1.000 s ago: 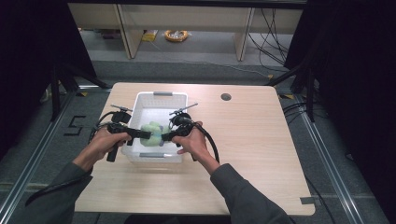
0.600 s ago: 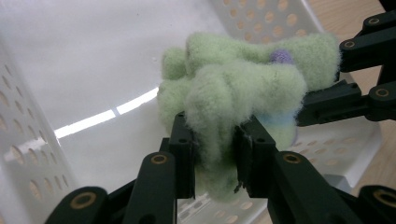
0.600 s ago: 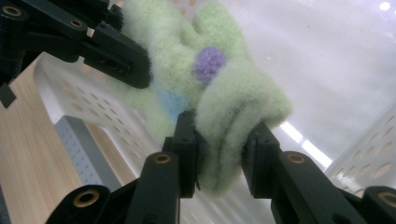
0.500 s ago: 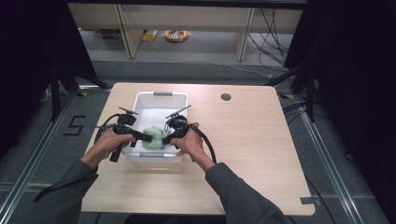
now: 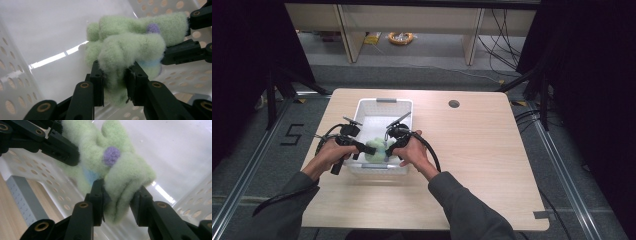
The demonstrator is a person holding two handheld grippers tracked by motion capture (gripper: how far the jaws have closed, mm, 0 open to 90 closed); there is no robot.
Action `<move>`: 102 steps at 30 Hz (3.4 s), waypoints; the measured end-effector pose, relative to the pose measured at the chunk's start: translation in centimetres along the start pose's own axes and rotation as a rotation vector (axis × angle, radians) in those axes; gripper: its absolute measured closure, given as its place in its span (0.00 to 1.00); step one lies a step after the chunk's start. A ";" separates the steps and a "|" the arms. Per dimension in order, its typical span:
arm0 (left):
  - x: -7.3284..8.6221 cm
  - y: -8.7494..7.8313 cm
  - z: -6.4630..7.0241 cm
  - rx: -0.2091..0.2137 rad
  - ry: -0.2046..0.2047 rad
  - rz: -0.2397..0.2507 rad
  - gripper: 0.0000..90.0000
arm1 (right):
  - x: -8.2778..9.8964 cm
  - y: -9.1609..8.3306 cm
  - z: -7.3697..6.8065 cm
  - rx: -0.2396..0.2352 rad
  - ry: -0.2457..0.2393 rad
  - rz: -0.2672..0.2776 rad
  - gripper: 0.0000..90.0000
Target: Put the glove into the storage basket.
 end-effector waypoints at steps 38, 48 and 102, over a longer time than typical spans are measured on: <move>-1.2 -2.5 3.1 -0.112 -0.002 0.097 0.39 | 0.1 -5.0 1.2 -0.042 0.039 0.145 0.64; -0.5 -3.2 4.9 -0.084 0.031 0.142 0.34 | 1.5 -7.5 1.5 -0.076 0.039 0.189 0.58; 5.9 -2.5 16.8 0.174 0.209 0.275 0.22 | 14.2 -14.6 4.3 -0.094 0.037 0.399 0.36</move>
Point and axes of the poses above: each handheld gripper's, and its own axes: y roughly forward along the jaws, x roughly out of its underside, z roughly to its right, the point moved 3 cm from there along y, roughly forward along the jaws, and after that the axes turned 1 degree about -z, right-handed, at the moved point
